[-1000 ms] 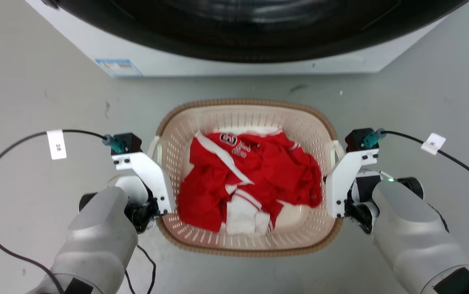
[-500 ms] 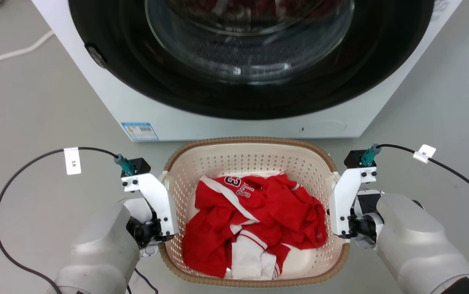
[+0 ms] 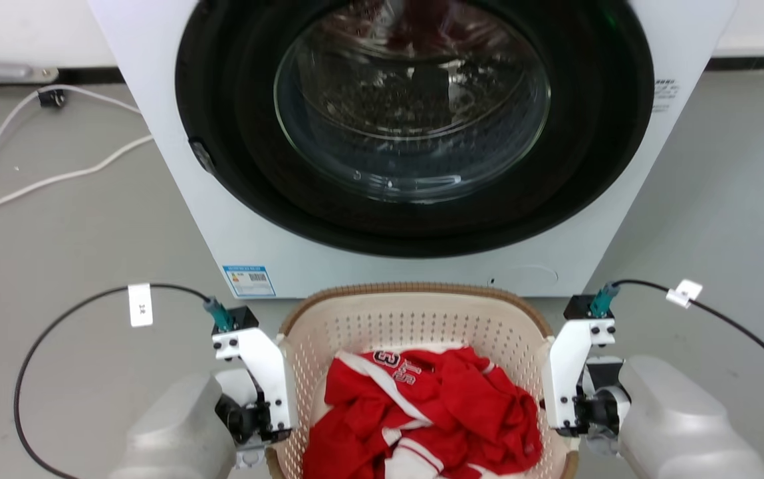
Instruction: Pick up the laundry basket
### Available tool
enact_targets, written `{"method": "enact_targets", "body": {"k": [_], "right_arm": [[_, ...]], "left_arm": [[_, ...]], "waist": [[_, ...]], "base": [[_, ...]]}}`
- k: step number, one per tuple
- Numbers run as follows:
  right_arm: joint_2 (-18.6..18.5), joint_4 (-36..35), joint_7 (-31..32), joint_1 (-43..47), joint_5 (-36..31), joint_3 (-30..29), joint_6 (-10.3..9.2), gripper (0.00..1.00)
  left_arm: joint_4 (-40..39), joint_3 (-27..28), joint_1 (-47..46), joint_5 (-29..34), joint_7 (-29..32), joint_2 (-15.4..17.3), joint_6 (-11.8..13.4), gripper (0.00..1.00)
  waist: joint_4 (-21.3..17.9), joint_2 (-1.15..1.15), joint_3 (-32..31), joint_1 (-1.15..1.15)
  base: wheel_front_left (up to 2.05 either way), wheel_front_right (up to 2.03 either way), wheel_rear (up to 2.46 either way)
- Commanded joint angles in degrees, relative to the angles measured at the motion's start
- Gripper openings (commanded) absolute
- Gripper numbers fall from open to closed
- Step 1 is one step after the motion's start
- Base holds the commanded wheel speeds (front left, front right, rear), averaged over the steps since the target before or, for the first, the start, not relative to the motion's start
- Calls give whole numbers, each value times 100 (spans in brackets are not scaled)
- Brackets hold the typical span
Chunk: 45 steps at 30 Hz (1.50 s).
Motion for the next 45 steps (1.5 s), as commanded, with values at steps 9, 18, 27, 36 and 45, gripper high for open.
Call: {"method": "enact_targets", "body": {"k": [9,18,27,36,45], "right_arm": [[108,17,51,377,184,126,74,0],[81,59,-10,377,248,178,74,0],[74,100,-57,327,294,234,74,0],[71,132,-112,243,336,283,74,0],[79,166,-66,208,390,340,74,0]], "left_arm": [[2,-86,369,-189,23,-218,-74,0],[-30,-145,365,-256,-42,-221,-74,0],[-20,-194,344,-301,-98,-196,-74,0],[-34,-258,284,-362,-113,-179,-74,0],[-48,-313,271,-442,-124,-162,-74,0]], "waist": [[22,0,-387,2],[29,0,-390,2],[24,0,-385,2],[17,0,-357,2],[4,0,-356,2]], "base": [[0,0,0],[0,0,0],[0,0,0],[0,0,0],[0,0,0]]}}
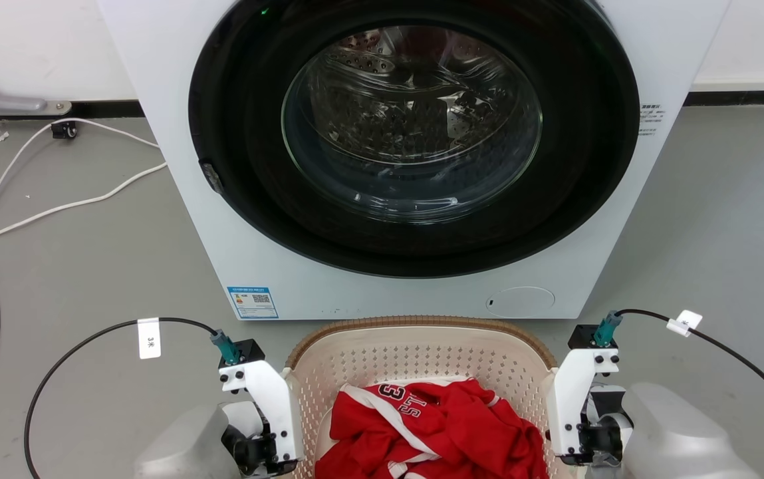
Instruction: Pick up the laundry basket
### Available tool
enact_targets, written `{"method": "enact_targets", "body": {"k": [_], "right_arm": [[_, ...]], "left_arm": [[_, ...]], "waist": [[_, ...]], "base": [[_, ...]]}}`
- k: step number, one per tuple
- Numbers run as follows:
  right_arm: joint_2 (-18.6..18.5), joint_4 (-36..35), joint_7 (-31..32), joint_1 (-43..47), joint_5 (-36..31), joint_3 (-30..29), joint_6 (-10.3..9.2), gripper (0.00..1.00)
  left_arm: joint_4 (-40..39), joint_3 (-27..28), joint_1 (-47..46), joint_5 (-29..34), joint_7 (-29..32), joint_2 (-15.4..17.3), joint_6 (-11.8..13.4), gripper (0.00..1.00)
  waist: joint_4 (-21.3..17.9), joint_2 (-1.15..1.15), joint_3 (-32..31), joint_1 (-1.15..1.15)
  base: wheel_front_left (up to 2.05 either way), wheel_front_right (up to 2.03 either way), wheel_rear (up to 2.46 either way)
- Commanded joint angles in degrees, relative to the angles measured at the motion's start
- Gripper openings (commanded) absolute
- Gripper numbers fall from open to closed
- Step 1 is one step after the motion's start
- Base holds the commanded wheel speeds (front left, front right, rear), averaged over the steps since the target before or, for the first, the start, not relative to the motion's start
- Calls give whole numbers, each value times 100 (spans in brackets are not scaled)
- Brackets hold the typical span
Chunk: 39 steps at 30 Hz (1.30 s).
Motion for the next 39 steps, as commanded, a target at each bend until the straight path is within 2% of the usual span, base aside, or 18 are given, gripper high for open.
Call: {"method": "enact_targets", "body": {"k": [1,39], "right_arm": [[99,-28,10,-56,24,24,74,0],[37,67,-35,-127,262,93,75,0]], "left_arm": [[-101,8,-88,-76,-16,-97,-74,0],[-111,-210,-111,-329,-99,-84,-75,0]], "waist": [[-1,0,0,0],[31,0,22,0]], "base": [[0,0,0],[0,0,0]]}}
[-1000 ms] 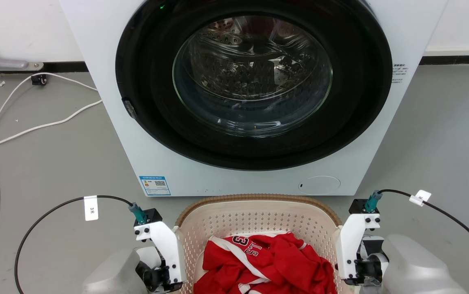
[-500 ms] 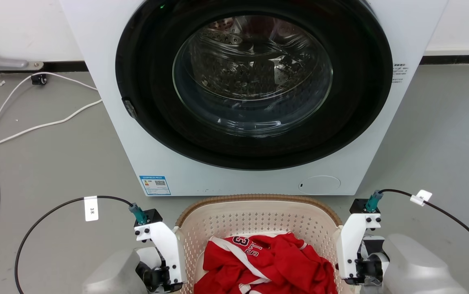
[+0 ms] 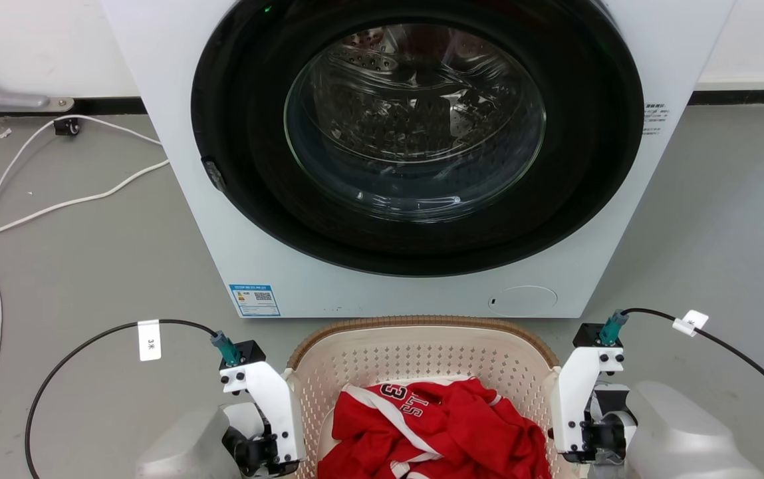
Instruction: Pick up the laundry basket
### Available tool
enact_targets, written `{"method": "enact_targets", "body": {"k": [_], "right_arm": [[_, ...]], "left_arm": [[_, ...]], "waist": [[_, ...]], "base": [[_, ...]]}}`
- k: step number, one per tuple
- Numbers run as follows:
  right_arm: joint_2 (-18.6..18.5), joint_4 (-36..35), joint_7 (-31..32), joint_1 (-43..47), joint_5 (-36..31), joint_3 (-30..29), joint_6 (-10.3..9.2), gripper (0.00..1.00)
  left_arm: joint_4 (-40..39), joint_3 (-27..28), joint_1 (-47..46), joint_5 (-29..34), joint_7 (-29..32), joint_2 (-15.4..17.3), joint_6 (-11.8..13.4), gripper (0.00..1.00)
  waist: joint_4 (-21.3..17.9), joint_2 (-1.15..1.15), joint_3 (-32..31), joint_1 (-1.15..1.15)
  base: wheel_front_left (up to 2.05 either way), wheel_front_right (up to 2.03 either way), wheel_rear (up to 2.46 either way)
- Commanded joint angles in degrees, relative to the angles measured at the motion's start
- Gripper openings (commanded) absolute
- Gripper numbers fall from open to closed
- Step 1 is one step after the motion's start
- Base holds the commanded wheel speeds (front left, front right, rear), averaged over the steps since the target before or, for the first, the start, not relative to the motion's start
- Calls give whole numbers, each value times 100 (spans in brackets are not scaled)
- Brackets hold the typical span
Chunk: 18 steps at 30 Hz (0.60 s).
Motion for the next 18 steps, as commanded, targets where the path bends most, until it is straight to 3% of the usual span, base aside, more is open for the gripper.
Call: {"method": "enact_targets", "body": {"k": [1,18], "right_arm": [[57,-20,-10,-77,43,7,75,0],[82,8,22,-41,83,34,75,0]], "left_arm": [[-101,5,-111,-65,-41,-95,-75,0],[-102,-90,-86,-179,-69,-59,-74,0]], "waist": [[2,0,1,0],[-17,0,-5,0]], "base": [[0,0,0],[0,0,0]]}}
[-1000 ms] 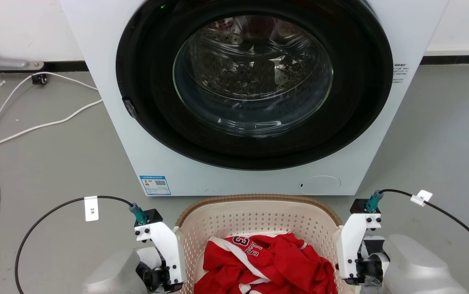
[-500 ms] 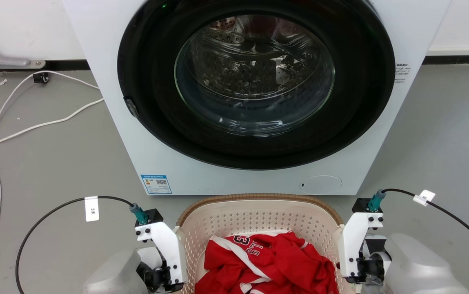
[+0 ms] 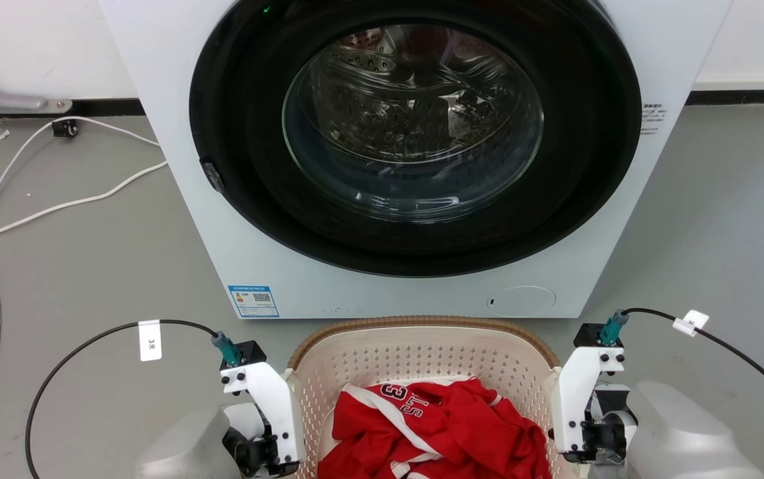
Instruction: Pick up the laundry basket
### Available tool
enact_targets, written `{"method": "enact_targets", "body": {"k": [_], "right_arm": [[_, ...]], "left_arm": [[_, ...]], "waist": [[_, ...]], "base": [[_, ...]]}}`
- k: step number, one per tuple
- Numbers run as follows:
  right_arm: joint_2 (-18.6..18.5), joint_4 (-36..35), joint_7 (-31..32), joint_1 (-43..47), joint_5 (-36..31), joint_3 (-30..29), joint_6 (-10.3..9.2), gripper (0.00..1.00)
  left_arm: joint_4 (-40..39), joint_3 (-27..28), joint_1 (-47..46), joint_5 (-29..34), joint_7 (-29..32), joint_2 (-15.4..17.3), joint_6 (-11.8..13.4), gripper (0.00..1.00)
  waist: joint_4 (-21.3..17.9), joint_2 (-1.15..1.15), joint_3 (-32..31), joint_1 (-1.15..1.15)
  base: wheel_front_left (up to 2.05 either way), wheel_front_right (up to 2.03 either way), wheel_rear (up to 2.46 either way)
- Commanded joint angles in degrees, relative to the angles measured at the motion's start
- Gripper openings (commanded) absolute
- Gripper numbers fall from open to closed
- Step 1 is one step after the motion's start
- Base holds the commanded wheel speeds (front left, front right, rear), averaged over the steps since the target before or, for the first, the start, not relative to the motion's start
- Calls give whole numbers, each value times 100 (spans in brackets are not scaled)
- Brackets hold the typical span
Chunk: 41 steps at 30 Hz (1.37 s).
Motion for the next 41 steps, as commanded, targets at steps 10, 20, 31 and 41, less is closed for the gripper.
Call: {"method": "enact_targets", "body": {"k": [10,20,31,41], "right_arm": [[89,-13,0,-31,56,31,74,0],[75,-9,27,32,101,49,74,0],[47,-5,54,57,128,62,75,0],[33,-3,67,70,131,88,74,0]], "left_arm": [[-102,-39,-98,-124,-57,-59,-73,0],[-92,-86,-67,-191,-74,-77,-73,0],[-96,-143,-64,-247,-111,-88,-73,0],[-101,-191,-61,-293,-125,-74,-73,0]], "waist": [[-1,0,15,0],[14,0,-10,0],[28,0,-5,0],[14,0,-2,0]], "base": [[0,0,0],[0,0,0],[0,0,0],[0,0,0]]}}
